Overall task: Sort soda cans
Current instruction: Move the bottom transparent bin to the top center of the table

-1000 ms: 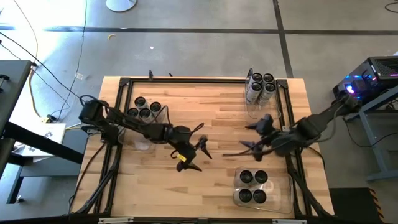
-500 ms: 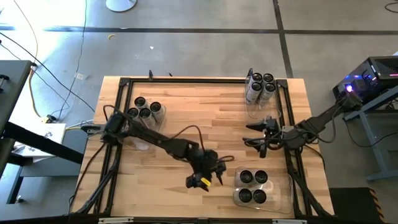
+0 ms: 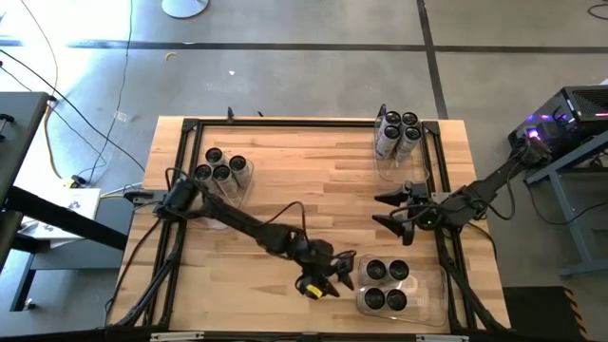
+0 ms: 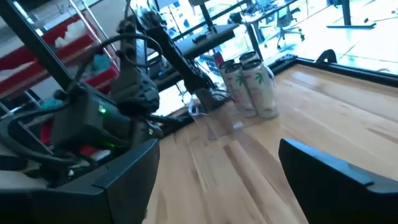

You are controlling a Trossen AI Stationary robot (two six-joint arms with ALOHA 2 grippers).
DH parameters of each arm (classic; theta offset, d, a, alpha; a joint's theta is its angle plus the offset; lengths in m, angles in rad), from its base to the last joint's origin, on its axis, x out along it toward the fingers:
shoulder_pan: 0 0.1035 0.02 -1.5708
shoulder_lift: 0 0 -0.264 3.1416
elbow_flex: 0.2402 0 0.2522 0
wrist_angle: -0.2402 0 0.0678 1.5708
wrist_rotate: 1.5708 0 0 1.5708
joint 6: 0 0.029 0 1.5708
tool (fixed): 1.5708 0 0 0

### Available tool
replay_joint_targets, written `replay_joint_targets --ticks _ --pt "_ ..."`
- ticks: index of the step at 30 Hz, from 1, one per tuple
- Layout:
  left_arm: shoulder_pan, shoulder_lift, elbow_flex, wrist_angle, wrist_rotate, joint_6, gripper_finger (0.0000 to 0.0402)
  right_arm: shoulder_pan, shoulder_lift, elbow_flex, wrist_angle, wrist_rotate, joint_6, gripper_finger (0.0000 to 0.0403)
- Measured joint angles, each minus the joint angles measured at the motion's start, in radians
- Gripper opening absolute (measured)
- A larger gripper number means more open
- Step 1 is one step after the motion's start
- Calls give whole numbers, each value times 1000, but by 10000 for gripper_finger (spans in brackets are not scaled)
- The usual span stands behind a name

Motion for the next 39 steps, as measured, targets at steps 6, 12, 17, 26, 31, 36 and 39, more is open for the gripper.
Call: replay_joint_targets --ticks 6,12,17,26,31,36,39 --pt "30 27 17 17 2 -17 192 11 2 0 22 1 -2 326" --pt "44 65 59 64 8 -45 165 11 2 0 28 2 0 326" --pt "45 96 76 77 5 -60 164 11 2 0 30 2 21 326" --pt "48 129 76 112 5 -60 164 11 4 0 30 2 28 326" --pt "48 159 84 123 10 -66 163 11 4 0 33 2 46 326" --pt "48 186 152 44 19 -65 156 12 14 1 34 -1 64 326" --pt "48 188 181 -7 27 -59 142 13 24 2 40 -5 86 326"
